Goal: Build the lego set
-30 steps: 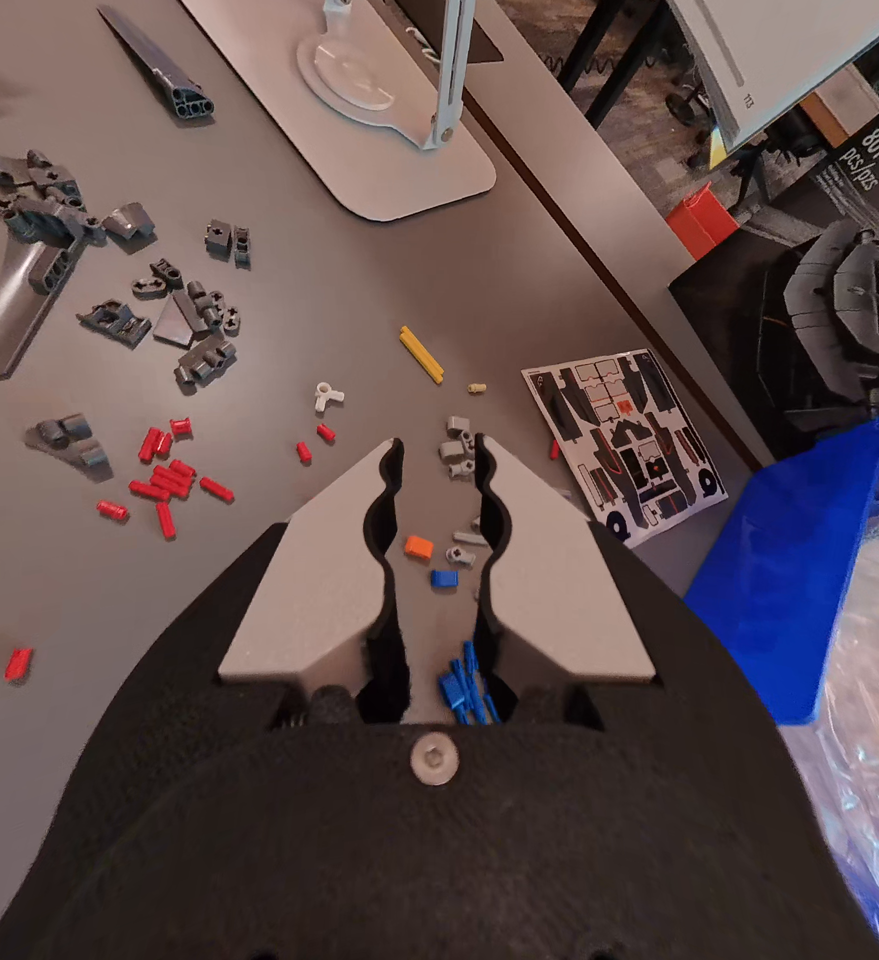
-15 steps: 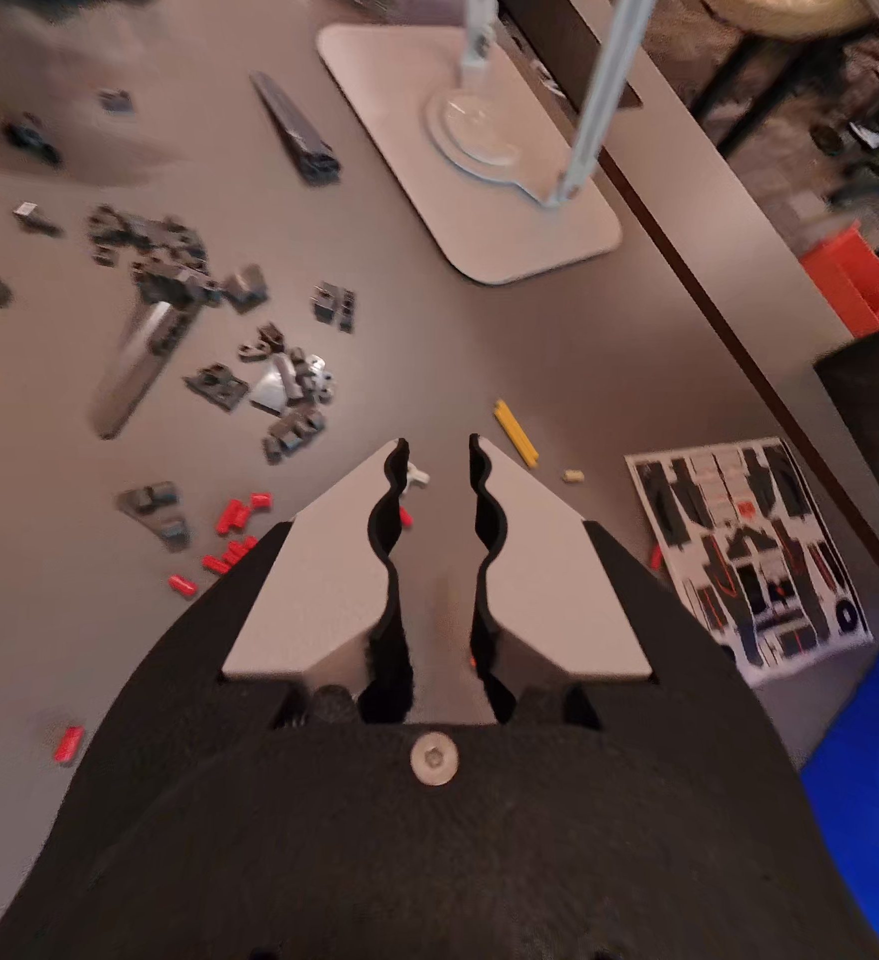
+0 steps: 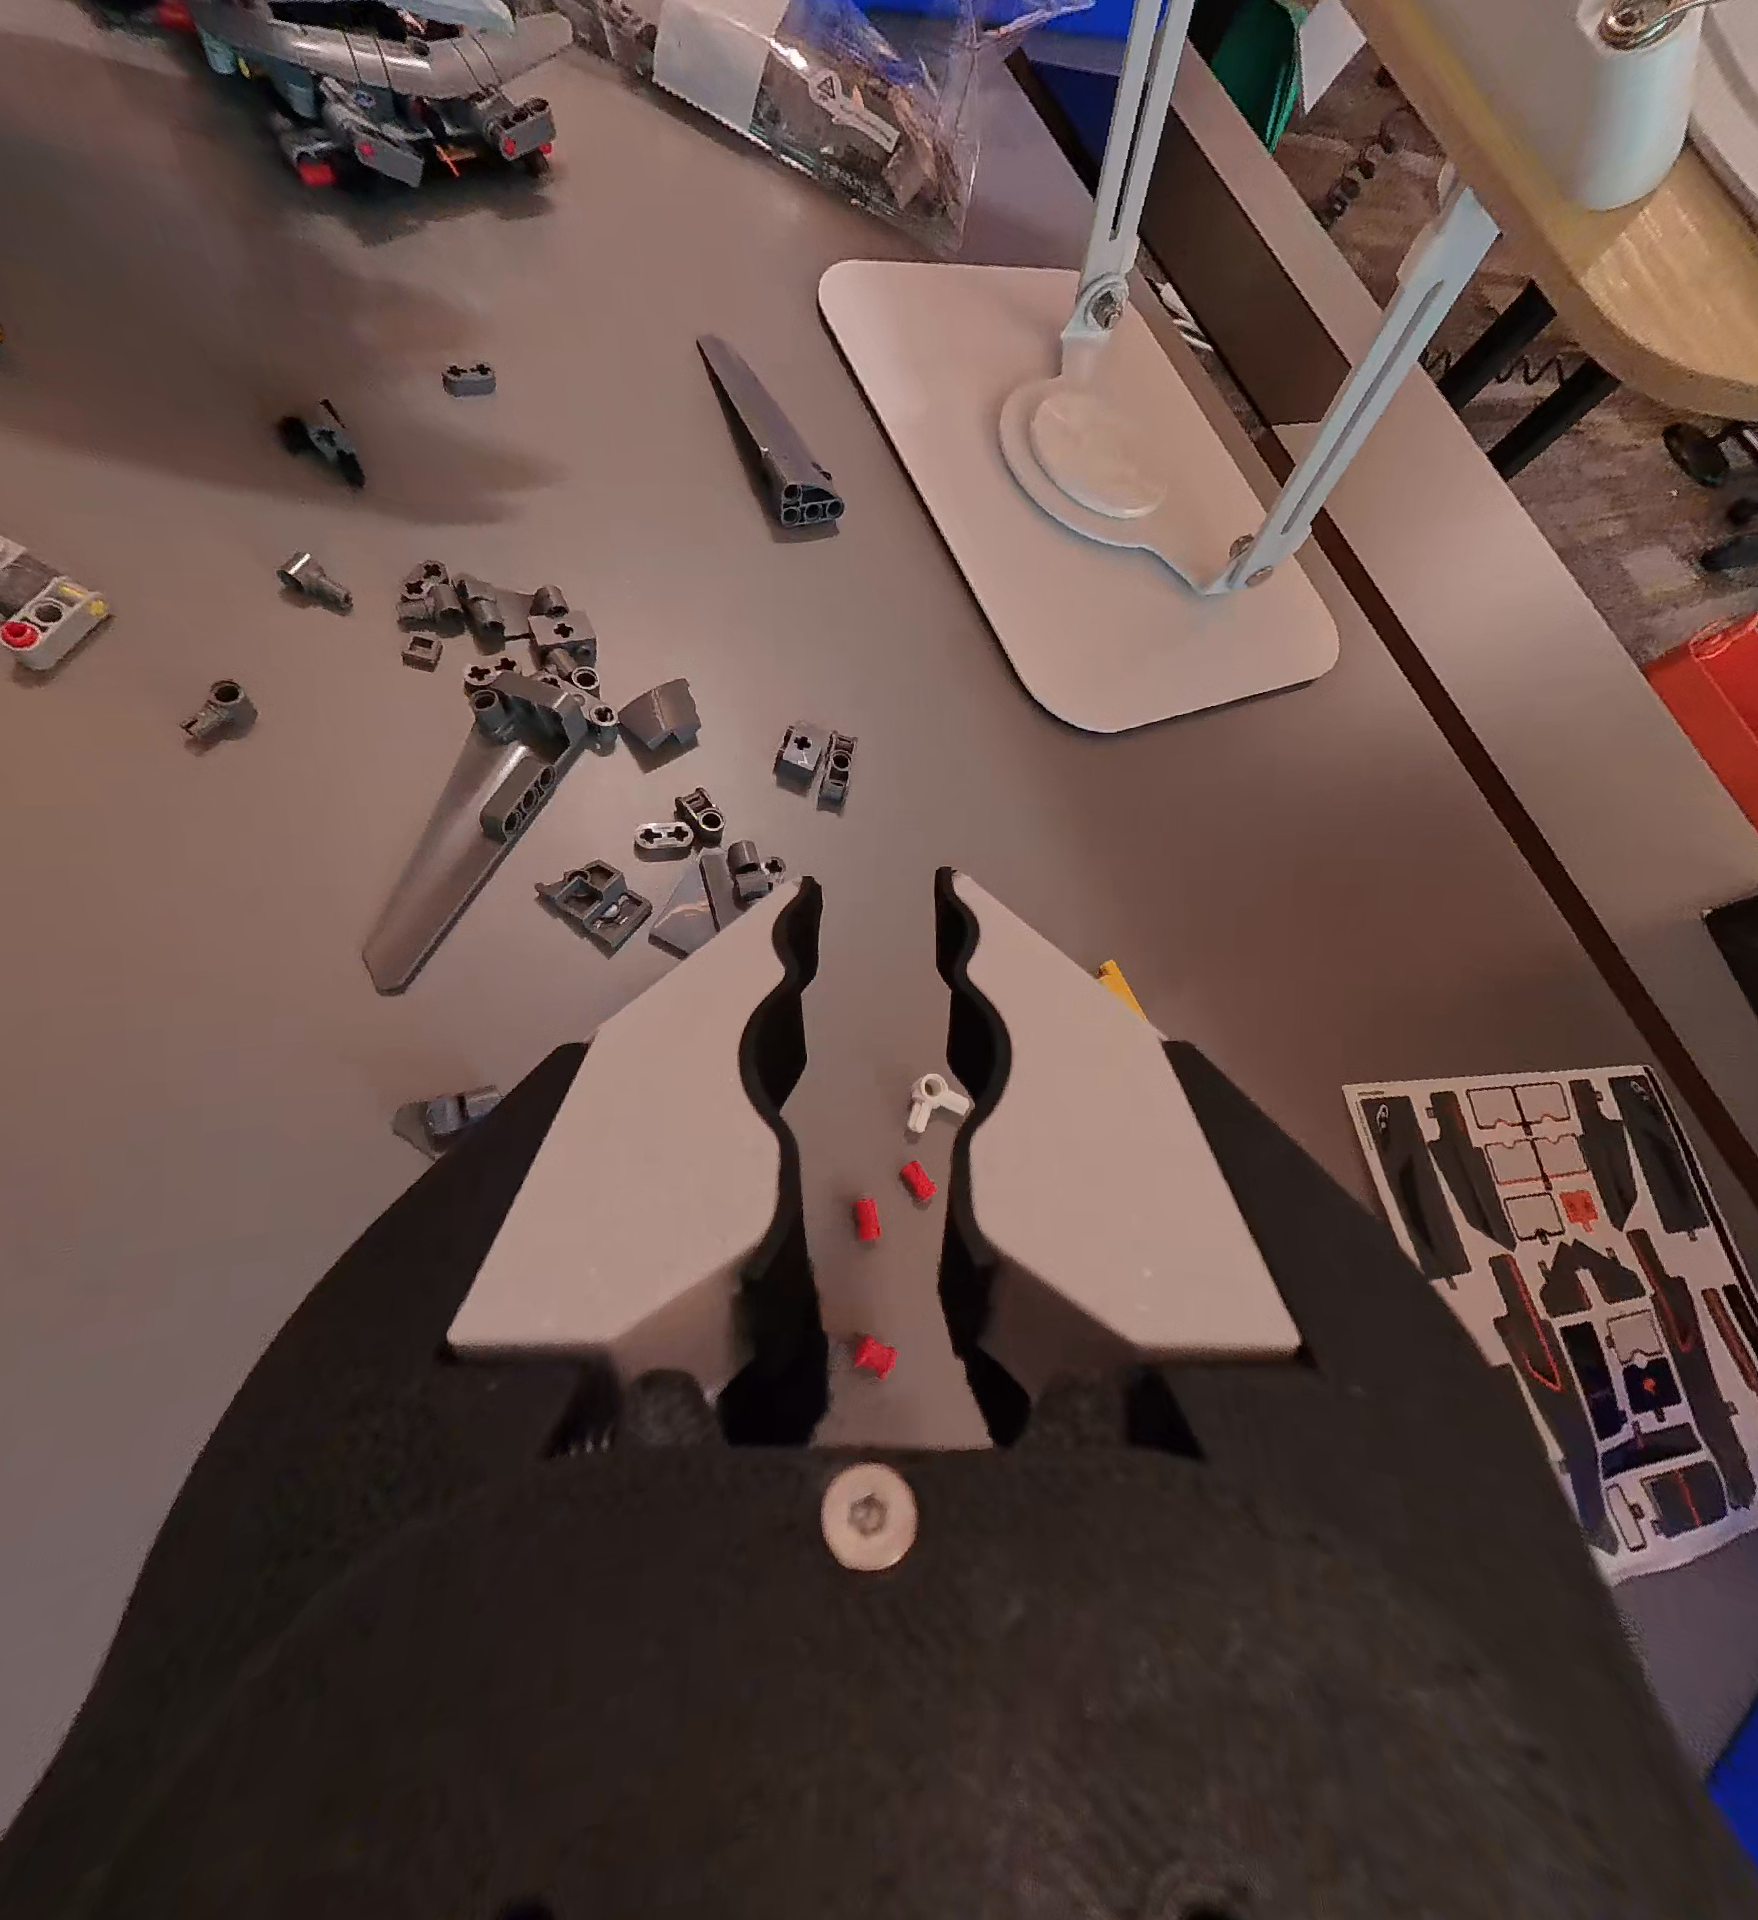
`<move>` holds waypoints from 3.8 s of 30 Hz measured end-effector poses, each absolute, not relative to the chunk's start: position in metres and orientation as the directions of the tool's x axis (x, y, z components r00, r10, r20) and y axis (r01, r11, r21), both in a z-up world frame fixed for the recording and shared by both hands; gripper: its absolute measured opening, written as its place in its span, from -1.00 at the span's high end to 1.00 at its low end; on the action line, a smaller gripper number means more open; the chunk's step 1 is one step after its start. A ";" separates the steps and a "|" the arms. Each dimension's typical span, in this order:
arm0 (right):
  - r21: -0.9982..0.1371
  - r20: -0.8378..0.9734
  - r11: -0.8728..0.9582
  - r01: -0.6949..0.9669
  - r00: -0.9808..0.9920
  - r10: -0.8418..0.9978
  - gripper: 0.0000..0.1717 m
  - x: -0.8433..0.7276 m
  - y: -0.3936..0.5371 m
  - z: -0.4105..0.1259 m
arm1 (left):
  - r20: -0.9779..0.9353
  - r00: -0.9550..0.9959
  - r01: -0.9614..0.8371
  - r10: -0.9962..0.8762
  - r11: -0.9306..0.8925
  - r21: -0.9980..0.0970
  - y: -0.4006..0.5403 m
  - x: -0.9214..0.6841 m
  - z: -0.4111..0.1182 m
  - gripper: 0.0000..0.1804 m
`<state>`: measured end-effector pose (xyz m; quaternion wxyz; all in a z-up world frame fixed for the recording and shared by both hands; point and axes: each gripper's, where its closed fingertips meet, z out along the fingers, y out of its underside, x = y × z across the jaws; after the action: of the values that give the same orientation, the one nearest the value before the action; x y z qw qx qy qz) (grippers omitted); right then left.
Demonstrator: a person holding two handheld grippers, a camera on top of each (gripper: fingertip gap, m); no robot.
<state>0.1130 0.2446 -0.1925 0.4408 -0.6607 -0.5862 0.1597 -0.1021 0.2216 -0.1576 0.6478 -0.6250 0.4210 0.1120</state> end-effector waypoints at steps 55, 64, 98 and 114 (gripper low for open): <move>-0.786 0.281 0.071 0.614 0.253 0.926 0.75 0.145 0.244 -0.190 | -0.710 0.574 -0.703 -0.408 0.199 -0.682 0.221 -0.092 -0.170 0.60; -0.761 0.298 0.143 0.633 0.144 0.944 0.76 0.109 0.231 -0.191 | -0.708 0.579 -0.707 -0.405 0.185 -0.683 0.223 -0.095 -0.172 0.61; -0.546 0.091 0.179 0.819 -0.155 0.984 0.89 -0.002 0.162 -0.264 | -0.716 0.572 -0.706 -0.401 0.204 -0.678 0.219 -0.094 -0.164 0.63; -0.544 0.009 0.120 0.831 -0.137 0.991 0.94 0.009 0.158 -0.264 | -0.717 0.570 -0.702 -0.401 0.215 -0.679 0.217 -0.093 -0.161 0.63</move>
<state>0.0088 0.1576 -0.2642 0.1896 -0.6289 -0.7239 0.2109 -0.0926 0.2172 -0.1608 0.6378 -0.6152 0.4482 0.1179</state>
